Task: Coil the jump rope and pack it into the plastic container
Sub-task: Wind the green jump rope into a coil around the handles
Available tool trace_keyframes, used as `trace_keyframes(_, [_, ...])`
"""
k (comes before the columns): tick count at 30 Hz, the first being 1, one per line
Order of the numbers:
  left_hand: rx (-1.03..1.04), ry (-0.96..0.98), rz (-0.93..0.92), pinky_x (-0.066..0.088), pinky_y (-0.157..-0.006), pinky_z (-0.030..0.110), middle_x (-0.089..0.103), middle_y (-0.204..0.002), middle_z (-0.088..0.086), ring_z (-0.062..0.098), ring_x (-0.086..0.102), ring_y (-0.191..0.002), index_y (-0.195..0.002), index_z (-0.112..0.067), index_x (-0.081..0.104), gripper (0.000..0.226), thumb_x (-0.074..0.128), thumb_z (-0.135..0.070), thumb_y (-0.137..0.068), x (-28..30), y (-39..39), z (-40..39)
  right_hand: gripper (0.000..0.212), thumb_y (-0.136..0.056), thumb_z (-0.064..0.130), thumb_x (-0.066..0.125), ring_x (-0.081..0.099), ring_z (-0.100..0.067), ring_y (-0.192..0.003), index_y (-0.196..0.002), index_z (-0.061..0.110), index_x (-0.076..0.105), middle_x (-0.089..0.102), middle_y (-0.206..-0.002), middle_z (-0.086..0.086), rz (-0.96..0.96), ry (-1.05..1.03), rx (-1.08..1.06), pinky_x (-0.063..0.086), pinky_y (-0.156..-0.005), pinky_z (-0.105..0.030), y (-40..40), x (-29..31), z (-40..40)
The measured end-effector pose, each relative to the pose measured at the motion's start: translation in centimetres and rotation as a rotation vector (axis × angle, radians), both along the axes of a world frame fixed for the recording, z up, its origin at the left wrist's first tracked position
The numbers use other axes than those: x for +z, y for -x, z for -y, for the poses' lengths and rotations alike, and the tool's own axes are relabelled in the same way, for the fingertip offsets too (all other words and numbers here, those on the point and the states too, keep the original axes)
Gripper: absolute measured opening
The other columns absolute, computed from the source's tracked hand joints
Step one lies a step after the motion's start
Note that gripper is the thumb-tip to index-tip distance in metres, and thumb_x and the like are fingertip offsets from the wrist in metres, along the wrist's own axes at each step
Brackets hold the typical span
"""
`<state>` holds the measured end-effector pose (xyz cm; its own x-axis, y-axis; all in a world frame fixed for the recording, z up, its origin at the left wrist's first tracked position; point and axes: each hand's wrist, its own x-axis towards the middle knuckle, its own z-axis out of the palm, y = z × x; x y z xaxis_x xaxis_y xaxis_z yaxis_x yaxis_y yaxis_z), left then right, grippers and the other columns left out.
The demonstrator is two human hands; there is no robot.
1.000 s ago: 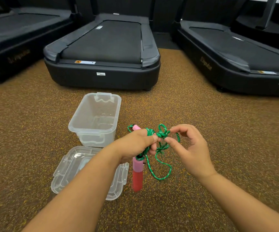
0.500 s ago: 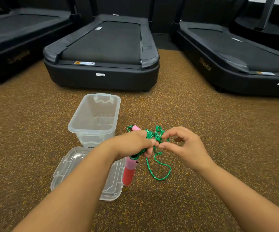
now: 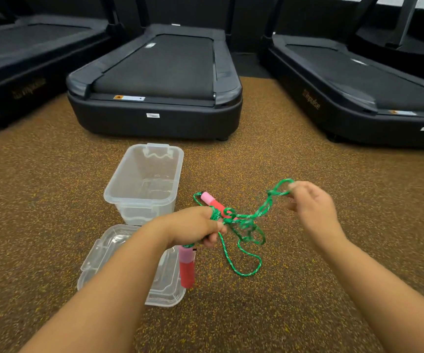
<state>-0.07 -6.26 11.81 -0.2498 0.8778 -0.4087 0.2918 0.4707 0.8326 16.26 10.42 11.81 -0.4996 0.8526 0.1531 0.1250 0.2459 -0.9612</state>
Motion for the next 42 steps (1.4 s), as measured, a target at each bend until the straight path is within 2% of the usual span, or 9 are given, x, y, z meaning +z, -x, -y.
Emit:
trace_keyframes(2, [0.027,0.008,-0.033,0.045,-0.076,0.029,0.057,-0.063,-0.005,0.009,0.056,-0.062,-0.090,-0.006,0.056,0.019,0.044,-0.017,-0.098,-0.2,0.4,0.4,0.017,-0.092,0.020,0.049,0.054,-0.015,-0.074,-0.079,0.015,0.060,0.059,-0.081,-0.004,-0.110,0.316,-0.161,0.046,-0.076,-0.037,-0.9,-0.1,-1.7])
trace_keyframes(5, [0.068,-0.017,-0.004,0.047,-0.072,0.025,0.058,-0.062,-0.005,0.011,0.056,-0.063,-0.091,-0.001,0.057,0.020,0.046,-0.016,-0.098,0.1,0.6,0.6,0.016,-0.090,0.025,0.055,0.056,-0.017,-0.077,-0.080,0.014,0.061,0.062,-0.084,-0.007,0.078,0.433,-0.161,0.047,-0.080,-0.037,-2.5,-2.0,-3.1])
trace_keyframes(10, [0.051,-0.073,0.117,0.049,-0.073,0.026,0.050,-0.069,0.004,0.015,0.051,-0.065,-0.076,-0.012,0.056,0.024,0.045,-0.012,-0.098,0.9,-0.3,0.0,0.025,-0.088,0.024,0.063,0.057,-0.012,-0.088,-0.113,0.019,0.064,0.065,-0.098,0.002,0.233,0.210,-0.004,0.045,-0.083,-0.029,-1.6,-3.7,-1.0])
trace_keyframes(14, [0.010,-0.083,0.099,0.043,-0.051,0.009,0.047,-0.064,0.004,0.012,0.047,-0.059,-0.088,-0.004,0.056,0.018,0.042,-0.010,-0.098,1.1,-1.1,-0.2,0.027,-0.087,0.015,0.062,0.062,-0.014,-0.100,-0.106,0.033,0.069,0.069,-0.113,0.002,0.226,-0.055,0.379,0.044,-0.091,-0.023,-0.4,-1.7,1.5])
trace_keyframes(19, [-0.016,-0.056,0.037,0.042,-0.054,0.012,0.051,-0.064,0.002,0.011,0.050,-0.059,-0.070,-0.013,0.051,0.028,0.043,-0.015,-0.098,0.7,-1.1,-0.4,0.028,-0.074,0.028,0.078,0.058,0.005,-0.109,-0.100,0.038,0.070,0.070,-0.109,0.017,0.320,-0.175,0.606,0.039,-0.097,-0.015,0.7,-0.7,3.7])
trace_keyframes(27, [-0.001,-0.056,0.038,0.042,-0.052,0.009,0.052,-0.064,0.001,0.011,0.050,-0.060,-0.068,-0.017,0.052,0.030,0.045,-0.015,-0.098,0.6,-1.0,-0.2,0.016,-0.074,0.035,0.071,0.060,-0.002,-0.079,-0.089,0.036,0.068,0.068,-0.081,0.010,0.345,-0.257,0.530,0.051,-0.081,-0.035,1.1,-1.9,3.3])
trace_keyframes(33, [0.042,-0.063,0.080,0.049,-0.081,0.034,0.051,-0.068,0.003,0.016,0.052,-0.067,-0.074,-0.016,0.055,0.025,0.045,-0.014,-0.098,0.2,-0.4,-0.1,0.005,-0.084,0.029,0.066,0.059,-0.014,-0.073,-0.086,0.027,0.071,0.069,-0.081,0.000,0.178,-0.001,0.286,0.047,-0.072,-0.036,1.5,-2.4,2.8])
trace_keyframes(37, [0.069,-0.062,0.013,0.046,-0.058,0.015,0.047,-0.062,0.001,0.011,0.046,-0.056,-0.079,-0.008,0.057,0.022,0.051,-0.021,-0.096,0.3,0.4,0.6,0.009,-0.093,0.021,0.057,0.067,-0.024,-0.088,-0.095,0.014,0.063,0.069,-0.095,-0.013,-0.009,0.415,-0.007,0.053,-0.083,-0.037,0.7,-2.2,0.6])
trace_keyframes(42, [0.147,-0.119,0.032,0.039,-0.055,0.019,0.041,-0.052,-0.006,0.011,0.041,-0.051,-0.094,-0.006,0.067,0.022,0.053,-0.022,-0.094,0.7,0.8,0.5,0.022,-0.092,0.010,0.056,0.060,-0.015,-0.069,-0.112,0.001,0.060,0.065,-0.082,-0.009,0.158,0.428,-0.139,0.049,-0.063,-0.025,-1.0,-4.7,-0.7])
